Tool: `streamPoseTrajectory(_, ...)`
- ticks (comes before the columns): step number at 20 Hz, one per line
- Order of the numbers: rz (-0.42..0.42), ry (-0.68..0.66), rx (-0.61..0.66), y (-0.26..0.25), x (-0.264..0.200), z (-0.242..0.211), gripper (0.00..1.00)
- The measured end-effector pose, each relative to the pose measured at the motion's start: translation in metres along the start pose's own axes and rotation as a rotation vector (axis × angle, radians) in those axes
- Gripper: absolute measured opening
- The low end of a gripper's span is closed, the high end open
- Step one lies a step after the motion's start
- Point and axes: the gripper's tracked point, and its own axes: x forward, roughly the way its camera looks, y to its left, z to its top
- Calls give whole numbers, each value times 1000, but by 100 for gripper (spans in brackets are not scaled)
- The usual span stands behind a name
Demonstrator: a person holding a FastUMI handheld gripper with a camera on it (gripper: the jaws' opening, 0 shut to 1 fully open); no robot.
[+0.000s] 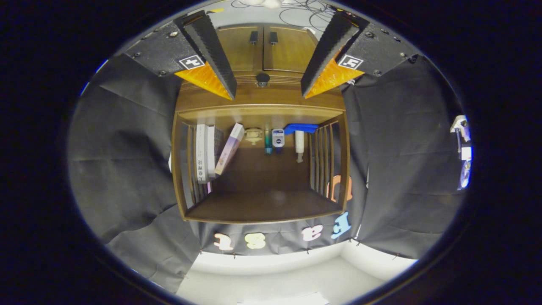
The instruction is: Pull open the drawer, take out the items inside it, and place them on the countertop above the cabinet.
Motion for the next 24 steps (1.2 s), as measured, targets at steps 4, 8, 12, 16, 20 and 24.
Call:
streamPoseTrajectory(4, 0, 21, 9, 0, 18, -23, 99)
streamPoseTrajectory(8, 6, 43, 11, 1, 41, -54, 99)
streamPoseTrajectory(12, 21, 58, 7, 4, 68, -84, 99)
streamPoseTrajectory(16, 8, 84, 17, 1, 97, -109, 99)
streamPoseTrajectory(20, -12, 75, 16, -4, 133, -111, 99)
streamPoseTrajectory(24, -53, 89, 6, -19, 173, -116, 99)
